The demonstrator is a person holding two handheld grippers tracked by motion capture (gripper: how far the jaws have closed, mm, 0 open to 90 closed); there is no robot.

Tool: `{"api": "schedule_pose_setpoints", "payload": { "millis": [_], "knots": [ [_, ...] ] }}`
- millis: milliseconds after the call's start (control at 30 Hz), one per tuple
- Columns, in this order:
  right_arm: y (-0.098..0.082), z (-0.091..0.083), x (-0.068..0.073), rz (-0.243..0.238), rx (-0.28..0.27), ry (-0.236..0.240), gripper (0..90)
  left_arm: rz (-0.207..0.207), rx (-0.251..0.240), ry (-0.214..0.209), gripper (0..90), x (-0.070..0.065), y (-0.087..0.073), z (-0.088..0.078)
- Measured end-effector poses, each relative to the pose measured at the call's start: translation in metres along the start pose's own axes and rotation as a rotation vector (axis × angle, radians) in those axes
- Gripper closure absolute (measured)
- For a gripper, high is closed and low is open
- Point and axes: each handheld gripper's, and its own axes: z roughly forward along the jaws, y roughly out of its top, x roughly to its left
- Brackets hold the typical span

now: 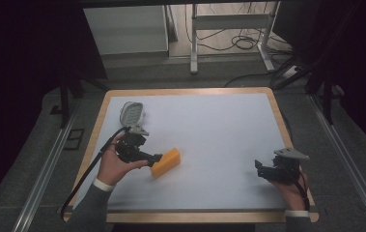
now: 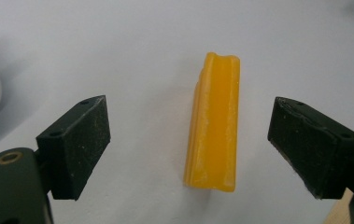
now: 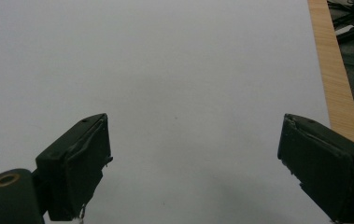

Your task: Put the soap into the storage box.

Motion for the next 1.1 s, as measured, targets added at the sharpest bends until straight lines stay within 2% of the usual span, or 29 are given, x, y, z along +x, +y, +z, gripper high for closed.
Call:
{"api": "schedule_pose_setpoints", "payload": {
  "millis": [500,767,800,1000,1100],
  "knots": [
    [-0.001,0.001,-0.001,0.003,0.007,-0.002,9.6,0.015,0.065,-0.017,14.1,-0.008,0.003,0.03],
    [-0.003,0.004,-0.001,0.002,0.017,-0.004,9.6,0.029,0.102,-0.013,18.9,-0.011,0.003,0.043],
    [-0.003,0.004,-0.001,0.001,0.019,-0.003,9.6,0.036,0.117,-0.022,22.3,-0.01,0.003,0.046],
    [-0.003,0.004,-0.002,0.002,0.022,-0.005,9.6,0.036,0.134,-0.024,24.2,-0.01,0.003,0.052],
    [-0.004,0.005,-0.002,0.002,0.023,-0.004,9.6,0.043,0.141,-0.008,24.9,-0.012,0.003,0.057]
  ]
}}
